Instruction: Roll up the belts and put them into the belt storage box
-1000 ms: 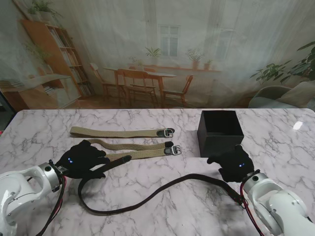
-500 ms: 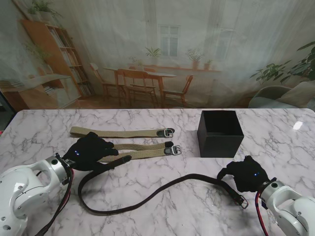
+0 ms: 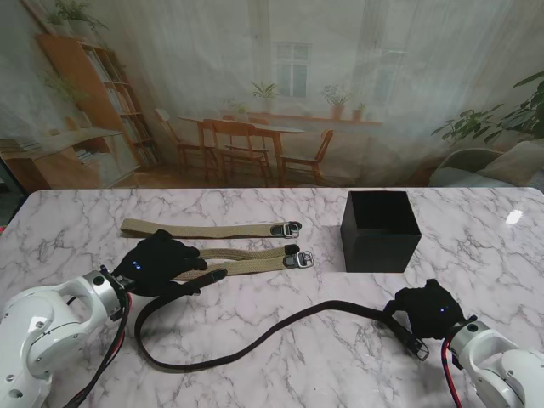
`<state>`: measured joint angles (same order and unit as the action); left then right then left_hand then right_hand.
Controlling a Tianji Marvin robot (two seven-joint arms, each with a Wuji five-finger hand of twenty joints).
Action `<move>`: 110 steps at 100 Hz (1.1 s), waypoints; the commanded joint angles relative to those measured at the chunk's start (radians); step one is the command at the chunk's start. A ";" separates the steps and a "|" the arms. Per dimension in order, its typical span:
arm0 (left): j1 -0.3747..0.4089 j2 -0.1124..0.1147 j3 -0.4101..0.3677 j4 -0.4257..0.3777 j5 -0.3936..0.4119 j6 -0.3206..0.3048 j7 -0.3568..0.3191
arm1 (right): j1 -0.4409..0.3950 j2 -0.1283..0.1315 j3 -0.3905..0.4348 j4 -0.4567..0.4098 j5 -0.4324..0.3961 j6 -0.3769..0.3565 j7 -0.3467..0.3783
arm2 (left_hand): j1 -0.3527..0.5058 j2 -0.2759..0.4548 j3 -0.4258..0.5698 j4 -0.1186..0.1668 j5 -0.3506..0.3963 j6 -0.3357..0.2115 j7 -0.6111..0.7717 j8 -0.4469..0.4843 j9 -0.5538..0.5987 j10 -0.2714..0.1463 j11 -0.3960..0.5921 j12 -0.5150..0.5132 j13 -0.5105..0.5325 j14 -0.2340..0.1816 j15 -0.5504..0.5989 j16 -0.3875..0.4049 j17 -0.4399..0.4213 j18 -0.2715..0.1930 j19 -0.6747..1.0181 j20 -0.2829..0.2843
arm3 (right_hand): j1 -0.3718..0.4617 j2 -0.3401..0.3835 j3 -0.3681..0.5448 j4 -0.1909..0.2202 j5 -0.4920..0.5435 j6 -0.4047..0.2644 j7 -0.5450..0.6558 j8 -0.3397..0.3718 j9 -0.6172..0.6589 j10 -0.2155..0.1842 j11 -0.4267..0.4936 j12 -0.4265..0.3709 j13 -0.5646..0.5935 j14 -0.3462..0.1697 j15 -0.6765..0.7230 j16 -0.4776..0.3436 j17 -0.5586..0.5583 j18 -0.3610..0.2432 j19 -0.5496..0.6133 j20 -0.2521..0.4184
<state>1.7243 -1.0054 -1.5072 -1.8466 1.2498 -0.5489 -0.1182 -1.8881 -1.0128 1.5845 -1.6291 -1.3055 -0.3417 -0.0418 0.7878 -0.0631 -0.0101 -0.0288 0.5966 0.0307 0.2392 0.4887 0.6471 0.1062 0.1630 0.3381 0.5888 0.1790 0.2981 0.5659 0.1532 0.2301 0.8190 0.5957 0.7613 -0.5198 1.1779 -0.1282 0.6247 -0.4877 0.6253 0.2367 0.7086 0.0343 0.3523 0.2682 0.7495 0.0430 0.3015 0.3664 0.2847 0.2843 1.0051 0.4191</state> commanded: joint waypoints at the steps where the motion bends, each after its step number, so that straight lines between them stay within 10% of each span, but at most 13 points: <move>1: -0.001 -0.002 0.005 0.001 -0.002 0.004 -0.019 | 0.007 0.005 -0.003 0.018 -0.008 0.012 0.012 | 0.033 0.041 -0.013 0.015 0.025 0.018 0.010 0.013 0.023 0.017 0.003 0.003 0.007 0.018 -0.014 0.007 -0.015 0.046 -0.025 0.011 | 0.040 0.009 0.054 0.017 0.011 -0.047 0.005 0.007 -0.002 -0.011 0.007 -0.010 -0.026 0.019 -0.024 -0.016 -0.017 0.014 -0.011 -0.001; 30: -0.001 0.000 0.004 -0.001 0.001 -0.005 -0.032 | 0.025 0.007 -0.019 0.049 0.005 0.018 0.035 | 0.034 0.037 -0.013 0.015 0.030 0.016 0.014 0.015 0.021 0.017 0.002 0.002 0.006 0.020 -0.015 0.007 -0.015 0.047 -0.027 0.011 | -0.282 -0.154 -0.062 -0.011 -0.005 -0.011 0.059 0.036 -0.042 -0.085 -0.005 -0.024 -0.041 0.016 -0.031 -0.024 -0.029 0.016 -0.021 0.005; 50: -0.002 0.000 0.010 0.002 0.001 0.000 -0.029 | 0.043 0.007 -0.039 0.076 0.021 0.010 0.009 | 0.034 0.038 -0.013 0.015 0.030 0.017 0.015 0.016 0.021 0.018 0.002 0.002 0.006 0.018 -0.014 0.007 -0.016 0.046 -0.027 0.011 | -0.283 -0.214 -0.181 -0.147 0.068 0.003 0.164 0.051 -0.031 -0.116 0.006 -0.032 -0.024 0.006 -0.029 -0.022 -0.021 0.018 -0.017 0.009; 68: -0.007 0.000 0.015 0.007 -0.002 0.000 -0.028 | 0.065 0.006 -0.068 0.110 0.039 0.002 -0.040 | 0.032 0.037 -0.014 0.015 0.031 0.015 0.016 0.016 0.018 0.018 0.001 0.002 0.005 0.019 -0.015 0.007 -0.016 0.046 -0.028 0.011 | -0.288 -0.200 -0.254 -0.185 0.084 -0.007 0.276 0.095 -0.005 -0.146 0.020 -0.020 -0.010 -0.001 -0.024 -0.017 -0.014 0.016 -0.010 0.012; 86: -0.011 0.000 0.019 0.009 -0.004 -0.002 -0.030 | 0.101 0.005 -0.106 0.159 0.049 -0.018 -0.126 | 0.031 0.038 -0.014 0.015 0.032 0.016 0.016 0.017 0.014 0.018 0.001 0.002 0.003 0.018 -0.015 0.006 -0.017 0.046 -0.029 0.012 | -0.284 -0.185 -0.248 -0.180 0.228 0.031 0.392 0.023 0.116 -0.286 0.025 -0.028 0.029 -0.060 -0.018 -0.020 0.009 -0.004 0.014 0.014; 110: -0.012 0.000 0.024 0.012 -0.006 0.000 -0.029 | 0.133 -0.002 -0.142 0.204 0.090 -0.035 -0.191 | 0.032 0.039 -0.013 0.015 0.033 0.014 0.018 0.018 0.010 0.019 -0.001 0.001 0.000 0.017 -0.017 0.006 -0.019 0.047 -0.030 0.012 | -0.260 -0.194 -0.207 -0.172 0.280 0.044 0.408 0.006 0.380 -0.212 0.080 0.028 0.112 -0.079 0.012 -0.009 0.034 0.003 0.034 0.008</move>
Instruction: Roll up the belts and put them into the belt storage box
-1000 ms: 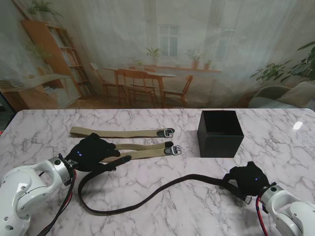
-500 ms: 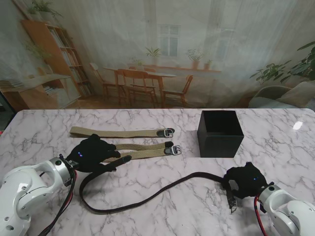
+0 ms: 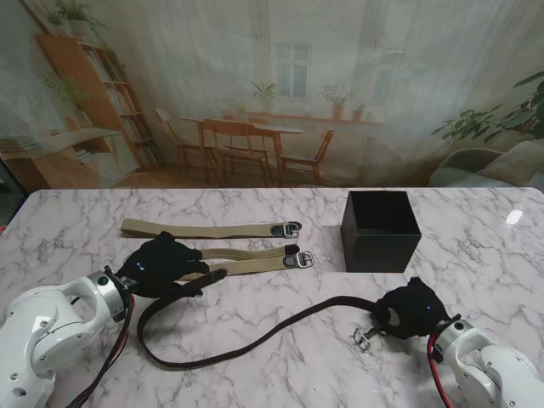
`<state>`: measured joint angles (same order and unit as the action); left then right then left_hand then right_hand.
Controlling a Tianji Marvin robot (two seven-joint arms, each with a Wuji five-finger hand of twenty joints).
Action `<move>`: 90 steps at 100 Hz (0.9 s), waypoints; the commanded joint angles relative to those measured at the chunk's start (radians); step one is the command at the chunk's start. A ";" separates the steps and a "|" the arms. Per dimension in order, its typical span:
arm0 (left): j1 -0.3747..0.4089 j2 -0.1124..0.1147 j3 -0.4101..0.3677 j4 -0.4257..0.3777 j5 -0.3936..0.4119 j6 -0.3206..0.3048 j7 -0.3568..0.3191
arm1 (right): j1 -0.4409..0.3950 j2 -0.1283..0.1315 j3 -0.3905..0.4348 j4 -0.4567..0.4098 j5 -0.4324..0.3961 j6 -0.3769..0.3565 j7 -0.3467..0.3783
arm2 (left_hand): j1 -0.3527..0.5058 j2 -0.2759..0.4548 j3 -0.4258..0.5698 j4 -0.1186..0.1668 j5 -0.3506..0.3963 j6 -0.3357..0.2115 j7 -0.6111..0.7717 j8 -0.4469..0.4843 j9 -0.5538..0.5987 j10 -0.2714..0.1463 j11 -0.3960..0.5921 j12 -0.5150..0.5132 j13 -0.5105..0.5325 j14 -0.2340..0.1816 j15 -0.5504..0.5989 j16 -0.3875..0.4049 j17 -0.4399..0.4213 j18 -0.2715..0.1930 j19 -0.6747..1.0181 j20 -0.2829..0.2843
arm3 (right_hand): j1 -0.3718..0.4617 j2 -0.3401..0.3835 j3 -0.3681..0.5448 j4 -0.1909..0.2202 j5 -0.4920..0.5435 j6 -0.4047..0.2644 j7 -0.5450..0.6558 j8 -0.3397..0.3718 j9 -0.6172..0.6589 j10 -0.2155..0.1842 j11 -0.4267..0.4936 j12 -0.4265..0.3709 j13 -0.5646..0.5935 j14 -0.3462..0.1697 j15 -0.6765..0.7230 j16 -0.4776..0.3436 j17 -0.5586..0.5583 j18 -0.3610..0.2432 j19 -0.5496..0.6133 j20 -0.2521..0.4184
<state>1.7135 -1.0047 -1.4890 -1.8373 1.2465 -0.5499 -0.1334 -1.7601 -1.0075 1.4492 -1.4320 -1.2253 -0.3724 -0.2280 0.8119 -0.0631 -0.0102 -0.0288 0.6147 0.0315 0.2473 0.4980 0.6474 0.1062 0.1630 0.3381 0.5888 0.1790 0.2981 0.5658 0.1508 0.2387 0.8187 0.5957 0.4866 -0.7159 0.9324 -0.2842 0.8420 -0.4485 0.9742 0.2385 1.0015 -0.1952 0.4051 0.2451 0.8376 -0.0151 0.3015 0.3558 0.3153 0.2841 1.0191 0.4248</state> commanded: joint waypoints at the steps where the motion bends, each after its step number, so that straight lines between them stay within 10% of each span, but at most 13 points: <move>1: -0.001 -0.001 0.006 0.002 -0.003 0.001 -0.014 | 0.006 -0.008 -0.008 0.009 0.011 -0.004 -0.006 | 0.008 0.039 -0.013 0.015 0.016 0.014 0.010 0.008 0.010 0.019 0.000 0.001 0.000 0.018 -0.017 0.006 -0.017 0.038 -0.030 0.012 | 0.015 0.002 0.042 -0.017 0.062 0.005 0.058 0.007 0.104 0.023 0.025 0.068 0.029 -0.023 0.014 0.003 0.005 0.002 0.021 0.000; 34: -0.006 -0.001 0.012 0.007 -0.004 0.000 -0.008 | 0.028 -0.012 -0.034 0.040 0.034 -0.021 -0.043 | 0.007 0.039 -0.013 0.015 0.014 0.014 0.009 0.009 0.008 0.019 0.000 0.001 -0.001 0.015 -0.017 0.005 -0.021 0.040 -0.035 0.011 | 0.065 -0.006 0.152 0.002 -0.027 0.000 -0.012 -0.043 0.390 0.035 0.072 0.204 0.120 -0.086 0.045 0.023 0.046 -0.022 0.050 -0.015; 48: -0.006 -0.001 0.014 0.009 -0.003 0.000 -0.004 | 0.034 -0.012 -0.044 0.048 0.044 -0.023 -0.038 | 0.007 0.039 -0.013 0.015 0.012 0.015 0.008 0.008 0.008 0.019 0.000 0.001 0.000 0.017 -0.016 0.006 -0.021 0.041 -0.035 0.011 | 0.047 0.006 0.185 0.014 -0.250 0.075 -0.350 -0.080 0.418 0.049 0.093 0.206 0.153 -0.095 0.058 0.032 0.055 -0.021 0.063 -0.030; 70: -0.003 -0.001 0.012 0.009 0.001 0.000 0.002 | 0.049 -0.014 -0.069 0.065 0.051 -0.014 -0.053 | 0.008 0.038 -0.013 0.015 0.008 0.016 0.005 0.007 0.010 0.019 0.001 0.001 0.001 0.018 -0.016 0.006 -0.022 0.042 -0.037 0.011 | 0.040 -0.001 0.233 0.028 -0.606 0.195 -0.393 -0.054 0.446 0.087 0.126 0.207 0.250 -0.097 0.116 0.070 0.095 -0.018 0.084 -0.033; 90: -0.002 -0.001 0.010 0.011 0.003 -0.001 0.009 | 0.063 -0.017 -0.090 0.083 0.063 -0.011 -0.080 | 0.007 0.038 -0.014 0.015 0.005 0.018 0.003 0.006 0.010 0.017 0.001 0.001 0.003 0.017 -0.015 0.007 -0.022 0.043 -0.037 0.011 | 0.056 0.075 0.266 0.103 -0.683 0.148 -0.375 -0.067 0.458 0.148 0.212 0.216 0.327 -0.055 0.175 0.111 0.115 0.002 0.097 -0.036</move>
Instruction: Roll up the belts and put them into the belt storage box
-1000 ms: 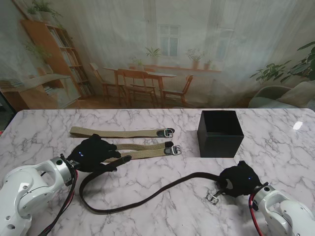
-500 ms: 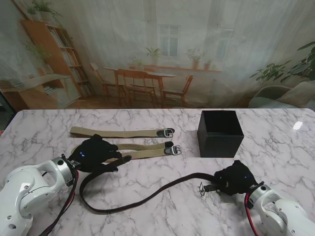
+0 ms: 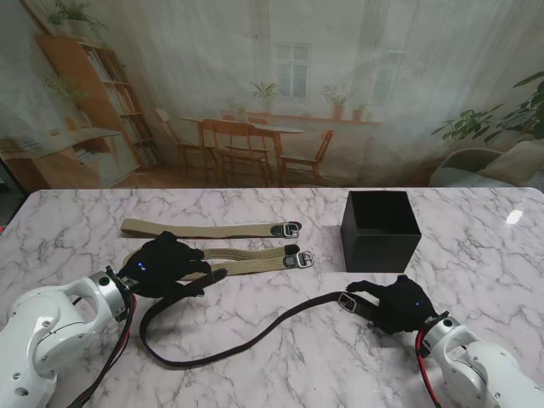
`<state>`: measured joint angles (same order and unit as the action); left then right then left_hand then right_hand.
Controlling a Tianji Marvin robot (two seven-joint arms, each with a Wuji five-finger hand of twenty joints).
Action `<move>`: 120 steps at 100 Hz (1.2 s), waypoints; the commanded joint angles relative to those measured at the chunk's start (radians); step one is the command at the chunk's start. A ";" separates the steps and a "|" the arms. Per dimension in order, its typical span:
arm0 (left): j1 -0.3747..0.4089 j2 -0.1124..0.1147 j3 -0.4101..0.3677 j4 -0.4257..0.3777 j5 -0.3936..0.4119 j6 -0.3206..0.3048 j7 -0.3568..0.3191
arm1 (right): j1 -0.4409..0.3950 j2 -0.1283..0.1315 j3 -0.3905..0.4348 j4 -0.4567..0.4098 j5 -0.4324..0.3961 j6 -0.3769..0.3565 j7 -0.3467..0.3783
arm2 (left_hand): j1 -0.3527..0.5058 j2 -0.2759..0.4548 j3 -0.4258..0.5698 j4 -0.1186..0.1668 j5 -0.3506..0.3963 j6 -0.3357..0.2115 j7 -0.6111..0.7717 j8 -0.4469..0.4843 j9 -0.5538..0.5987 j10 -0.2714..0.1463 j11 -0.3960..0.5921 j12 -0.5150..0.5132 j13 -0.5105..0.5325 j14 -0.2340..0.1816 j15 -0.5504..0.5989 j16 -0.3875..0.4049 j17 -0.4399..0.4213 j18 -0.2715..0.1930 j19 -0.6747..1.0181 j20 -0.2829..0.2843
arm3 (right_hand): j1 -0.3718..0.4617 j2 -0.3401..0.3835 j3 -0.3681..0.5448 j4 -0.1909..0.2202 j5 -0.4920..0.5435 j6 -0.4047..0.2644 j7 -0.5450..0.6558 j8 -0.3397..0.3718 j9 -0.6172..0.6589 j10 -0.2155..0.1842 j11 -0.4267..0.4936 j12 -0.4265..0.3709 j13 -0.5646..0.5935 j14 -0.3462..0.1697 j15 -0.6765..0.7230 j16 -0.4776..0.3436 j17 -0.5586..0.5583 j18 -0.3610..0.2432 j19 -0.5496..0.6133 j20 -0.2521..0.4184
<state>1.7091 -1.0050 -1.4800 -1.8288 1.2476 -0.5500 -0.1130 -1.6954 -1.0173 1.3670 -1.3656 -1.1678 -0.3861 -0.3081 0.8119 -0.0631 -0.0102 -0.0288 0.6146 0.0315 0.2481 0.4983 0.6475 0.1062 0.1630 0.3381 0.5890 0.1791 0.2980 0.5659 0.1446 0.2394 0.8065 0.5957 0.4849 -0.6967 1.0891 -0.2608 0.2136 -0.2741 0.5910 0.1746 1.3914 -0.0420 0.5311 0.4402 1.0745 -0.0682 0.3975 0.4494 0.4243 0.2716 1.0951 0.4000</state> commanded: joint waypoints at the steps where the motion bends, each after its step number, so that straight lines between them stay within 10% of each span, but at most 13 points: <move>1: 0.003 -0.001 0.001 0.002 0.002 -0.001 -0.012 | -0.001 -0.008 -0.009 0.018 0.008 0.003 -0.002 | 0.007 0.039 -0.014 0.015 0.004 0.017 0.002 0.005 0.010 0.017 0.001 0.001 0.002 0.016 -0.015 0.006 -0.016 0.042 -0.025 0.011 | 0.059 0.062 0.111 0.086 -0.055 -0.029 0.010 -0.004 0.068 -0.002 0.091 0.021 0.095 -0.001 0.083 0.020 0.007 0.016 0.021 -0.011; 16: 0.004 -0.001 0.000 0.003 0.003 -0.001 -0.010 | 0.008 -0.011 -0.018 0.031 0.024 -0.011 -0.015 | 0.007 0.038 -0.014 0.015 0.003 0.018 0.001 0.005 0.010 0.017 0.001 0.001 0.003 0.015 -0.015 0.007 -0.017 0.043 -0.026 0.011 | 0.103 0.149 0.106 0.134 -0.014 -0.168 0.007 -0.013 0.064 0.031 0.123 0.031 0.119 0.029 0.108 0.035 0.004 0.038 0.021 -0.010; 44: 0.007 -0.001 -0.002 0.003 0.003 0.002 -0.006 | 0.013 -0.013 -0.030 0.035 0.040 -0.010 -0.005 | 0.012 0.041 -0.013 0.015 0.005 0.017 0.002 0.005 0.011 0.016 0.002 0.002 0.004 0.016 -0.015 0.007 -0.018 0.045 -0.027 0.011 | 0.139 0.205 0.102 0.137 0.026 -0.172 -0.064 -0.038 0.061 0.055 0.128 0.042 0.142 0.049 0.128 0.047 0.005 0.048 0.020 -0.004; 57: 0.007 -0.002 -0.003 0.003 0.002 0.000 0.000 | 0.009 -0.019 -0.030 0.030 0.062 -0.003 -0.005 | 0.013 0.041 -0.013 0.015 0.003 0.016 0.002 0.004 0.011 0.017 0.002 0.002 0.004 0.016 -0.014 0.007 -0.019 0.044 -0.028 0.011 | 0.117 0.188 0.141 0.137 -0.065 -0.036 0.007 -0.009 0.070 0.063 0.111 0.009 0.164 0.060 0.140 0.044 0.035 0.049 0.034 -0.001; 73: 0.008 -0.002 -0.005 0.003 0.004 -0.002 0.000 | 0.005 -0.021 -0.030 0.026 0.076 -0.005 0.005 | 0.014 0.041 -0.012 0.016 0.003 0.017 0.002 0.004 0.012 0.017 0.003 0.002 0.005 0.016 -0.014 0.008 -0.018 0.044 -0.029 0.010 | 0.144 0.222 0.113 0.134 -0.066 -0.156 0.008 -0.016 0.069 0.076 0.091 -0.022 0.159 0.079 0.131 0.038 0.041 0.084 0.029 -0.007; 100: 0.010 -0.002 -0.004 0.003 0.003 0.000 -0.001 | 0.000 -0.015 -0.027 0.010 0.073 -0.013 0.063 | 0.016 0.042 -0.012 0.016 0.003 0.017 0.002 0.004 0.013 0.016 0.003 0.002 0.006 0.016 -0.014 0.008 -0.019 0.045 -0.030 0.010 | 0.177 0.262 0.056 0.140 0.283 -0.218 0.043 0.035 0.026 0.076 0.097 0.010 0.114 0.078 0.108 0.039 -0.016 0.117 -0.013 0.001; 120: 0.007 -0.002 0.000 0.005 -0.001 0.001 -0.004 | -0.008 -0.007 -0.021 -0.018 0.054 -0.028 0.115 | 0.015 0.043 -0.012 0.016 0.004 0.018 0.002 0.004 0.013 0.016 0.003 0.002 0.005 0.016 -0.014 0.008 -0.021 0.046 -0.033 0.009 | -0.158 0.196 -0.042 0.133 0.388 0.178 0.087 0.075 -0.016 0.015 -0.012 -0.033 0.041 0.054 0.053 0.023 -0.056 0.085 -0.029 0.012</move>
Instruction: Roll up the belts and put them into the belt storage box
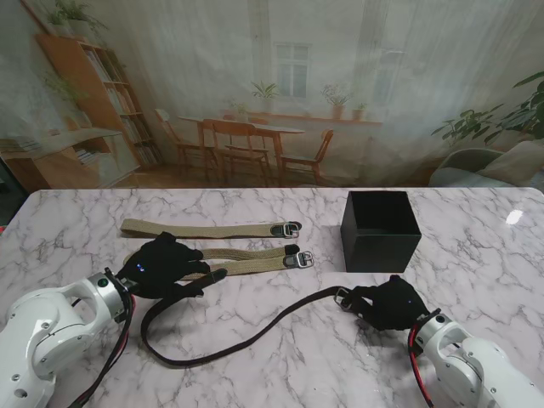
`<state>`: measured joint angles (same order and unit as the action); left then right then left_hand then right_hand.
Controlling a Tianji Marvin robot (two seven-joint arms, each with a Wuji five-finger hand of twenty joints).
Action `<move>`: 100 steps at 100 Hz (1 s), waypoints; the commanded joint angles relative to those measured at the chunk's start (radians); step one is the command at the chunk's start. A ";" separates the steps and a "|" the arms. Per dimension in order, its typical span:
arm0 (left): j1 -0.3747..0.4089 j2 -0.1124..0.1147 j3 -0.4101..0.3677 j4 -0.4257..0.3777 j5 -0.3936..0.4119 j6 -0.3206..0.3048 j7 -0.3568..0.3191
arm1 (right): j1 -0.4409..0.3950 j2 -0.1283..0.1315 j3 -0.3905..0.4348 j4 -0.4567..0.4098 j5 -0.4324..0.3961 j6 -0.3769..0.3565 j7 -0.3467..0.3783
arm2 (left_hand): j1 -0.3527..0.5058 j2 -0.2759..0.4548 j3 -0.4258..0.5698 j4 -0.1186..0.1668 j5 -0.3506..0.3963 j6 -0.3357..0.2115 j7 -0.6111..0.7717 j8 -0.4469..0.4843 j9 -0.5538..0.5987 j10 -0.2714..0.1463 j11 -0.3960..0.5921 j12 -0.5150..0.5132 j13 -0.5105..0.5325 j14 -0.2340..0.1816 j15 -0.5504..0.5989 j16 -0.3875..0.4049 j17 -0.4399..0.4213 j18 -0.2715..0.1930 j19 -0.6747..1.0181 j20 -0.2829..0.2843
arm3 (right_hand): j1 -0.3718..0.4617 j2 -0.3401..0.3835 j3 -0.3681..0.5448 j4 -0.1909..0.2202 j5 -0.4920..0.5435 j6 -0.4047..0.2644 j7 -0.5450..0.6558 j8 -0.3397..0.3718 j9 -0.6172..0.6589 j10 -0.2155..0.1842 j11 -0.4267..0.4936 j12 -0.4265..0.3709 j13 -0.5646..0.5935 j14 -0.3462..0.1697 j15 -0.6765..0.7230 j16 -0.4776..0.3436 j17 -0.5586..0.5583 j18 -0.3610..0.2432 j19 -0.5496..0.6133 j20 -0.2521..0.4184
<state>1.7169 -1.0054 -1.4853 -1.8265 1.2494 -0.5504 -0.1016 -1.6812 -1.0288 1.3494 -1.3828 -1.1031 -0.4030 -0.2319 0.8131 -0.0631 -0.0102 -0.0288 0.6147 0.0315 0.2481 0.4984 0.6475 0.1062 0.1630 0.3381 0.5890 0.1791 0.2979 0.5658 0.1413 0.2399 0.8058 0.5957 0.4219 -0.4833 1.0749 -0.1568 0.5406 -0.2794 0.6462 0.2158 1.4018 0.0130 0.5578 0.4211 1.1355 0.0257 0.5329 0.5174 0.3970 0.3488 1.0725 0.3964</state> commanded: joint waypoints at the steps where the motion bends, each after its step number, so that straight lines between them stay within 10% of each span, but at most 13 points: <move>1: -0.001 -0.001 0.006 0.002 -0.003 0.002 -0.016 | -0.022 0.005 -0.003 -0.003 -0.013 -0.012 0.041 | 0.014 0.043 -0.012 0.016 0.004 0.018 0.002 0.004 0.012 0.016 0.003 0.002 0.005 0.015 -0.014 0.008 -0.018 0.046 -0.032 0.009 | -0.108 -0.017 -0.034 0.030 0.068 0.200 0.036 0.036 -0.033 -0.045 -0.042 -0.015 -0.026 -0.043 -0.086 -0.046 -0.029 0.006 -0.006 0.017; 37: -0.026 -0.002 0.032 0.016 -0.028 0.004 -0.030 | -0.064 0.021 0.055 -0.181 0.025 -0.048 0.363 | 0.012 0.042 -0.013 0.015 0.005 0.017 0.003 0.004 0.013 0.015 0.003 0.003 0.005 0.015 -0.014 0.008 -0.019 0.047 -0.035 0.008 | -0.135 0.080 -0.049 0.083 0.006 0.469 -0.067 0.134 -0.170 -0.071 -0.174 -0.108 -0.162 -0.095 -0.204 -0.116 -0.071 -0.062 -0.028 0.038; 71: -0.043 -0.003 0.050 0.026 -0.045 0.013 -0.034 | -0.078 0.037 0.071 -0.271 -0.015 -0.037 0.529 | 0.015 0.042 -0.012 0.016 0.007 0.018 0.005 0.005 0.012 0.015 0.003 0.002 0.005 0.015 -0.015 0.008 -0.019 0.048 -0.037 0.007 | 0.044 -0.144 0.383 0.148 -0.077 0.471 -0.104 0.199 -0.254 -0.134 -0.211 -0.179 -0.236 -0.162 -0.246 -0.194 -0.070 -0.162 -0.032 0.029; 86: -0.053 -0.005 0.064 0.030 -0.058 0.023 -0.029 | -0.064 0.042 0.057 -0.259 -0.122 -0.044 0.487 | 0.015 0.043 -0.013 0.016 0.008 0.017 0.005 0.005 0.012 0.015 0.003 0.002 0.004 0.015 -0.015 0.008 -0.020 0.049 -0.038 0.007 | 0.205 -0.230 0.218 -0.029 -0.042 0.361 -0.001 0.268 -0.179 -0.196 -0.208 -0.160 -0.188 -0.184 -0.227 -0.214 0.028 -0.211 0.010 -0.015; 100: -0.063 -0.005 0.077 0.033 -0.068 0.027 -0.032 | -0.046 0.043 0.030 -0.219 -0.167 -0.028 0.400 | 0.015 0.041 -0.013 0.016 0.008 0.017 0.006 0.005 0.013 0.014 0.003 0.003 0.005 0.014 -0.015 0.008 -0.020 0.048 -0.038 0.007 | 0.195 -0.173 0.028 -0.092 0.013 0.216 0.090 0.282 -0.113 -0.167 -0.208 -0.098 -0.134 -0.145 -0.196 -0.200 0.065 -0.182 0.036 -0.057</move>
<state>1.6609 -1.0059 -1.4165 -1.7948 1.1861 -0.5281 -0.1185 -1.7286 -0.9882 1.3925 -1.6450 -1.2742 -0.4482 0.1763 0.8133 -0.0631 -0.0102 -0.0288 0.6147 0.0316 0.2481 0.4984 0.6476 0.1062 0.1630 0.3381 0.5890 0.1791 0.2979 0.5658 0.1399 0.2503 0.7935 0.5957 0.5876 -0.6714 1.1553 -0.2092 0.4524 0.0508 0.5938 0.4537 1.2762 -0.1513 0.3658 0.2889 0.9665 -0.1230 0.3217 0.3140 0.4498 0.1581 1.0827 0.3629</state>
